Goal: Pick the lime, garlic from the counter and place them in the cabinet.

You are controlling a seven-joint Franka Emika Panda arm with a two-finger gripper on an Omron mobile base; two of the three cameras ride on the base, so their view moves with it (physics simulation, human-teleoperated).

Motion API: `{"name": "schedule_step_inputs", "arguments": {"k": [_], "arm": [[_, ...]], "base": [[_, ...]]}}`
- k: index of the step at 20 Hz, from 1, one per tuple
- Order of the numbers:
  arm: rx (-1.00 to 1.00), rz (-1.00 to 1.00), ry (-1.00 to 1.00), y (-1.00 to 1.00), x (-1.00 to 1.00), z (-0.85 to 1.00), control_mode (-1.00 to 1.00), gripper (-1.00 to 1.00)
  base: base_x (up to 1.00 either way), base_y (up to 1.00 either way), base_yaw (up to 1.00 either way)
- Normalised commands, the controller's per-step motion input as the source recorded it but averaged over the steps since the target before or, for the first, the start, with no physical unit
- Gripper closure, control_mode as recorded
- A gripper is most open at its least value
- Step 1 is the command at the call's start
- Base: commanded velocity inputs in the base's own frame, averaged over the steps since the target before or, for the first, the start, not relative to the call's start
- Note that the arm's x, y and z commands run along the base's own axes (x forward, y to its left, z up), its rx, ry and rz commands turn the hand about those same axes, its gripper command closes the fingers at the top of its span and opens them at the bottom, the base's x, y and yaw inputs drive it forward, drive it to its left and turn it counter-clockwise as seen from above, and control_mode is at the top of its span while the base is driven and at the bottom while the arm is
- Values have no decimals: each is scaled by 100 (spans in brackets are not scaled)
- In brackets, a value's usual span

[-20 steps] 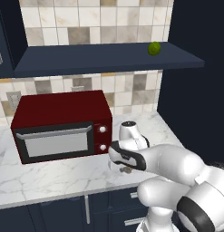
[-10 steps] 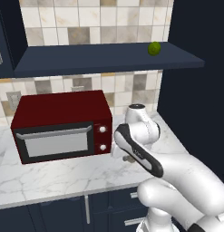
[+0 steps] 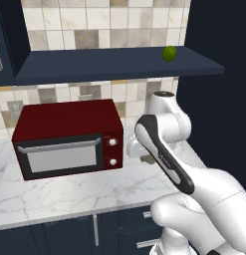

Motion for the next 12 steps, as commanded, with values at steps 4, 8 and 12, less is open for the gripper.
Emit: {"name": "schedule_step_inputs", "arguments": {"k": [4,8,12], "arm": [[0,0,-6,0,-3,94,-100,100],[0,0,-23,0,-2,81,-100,100],[0,0,-27,0,-2,72,-100,100]], "base": [[0,0,0],[0,0,0],[0,0,0]]}}
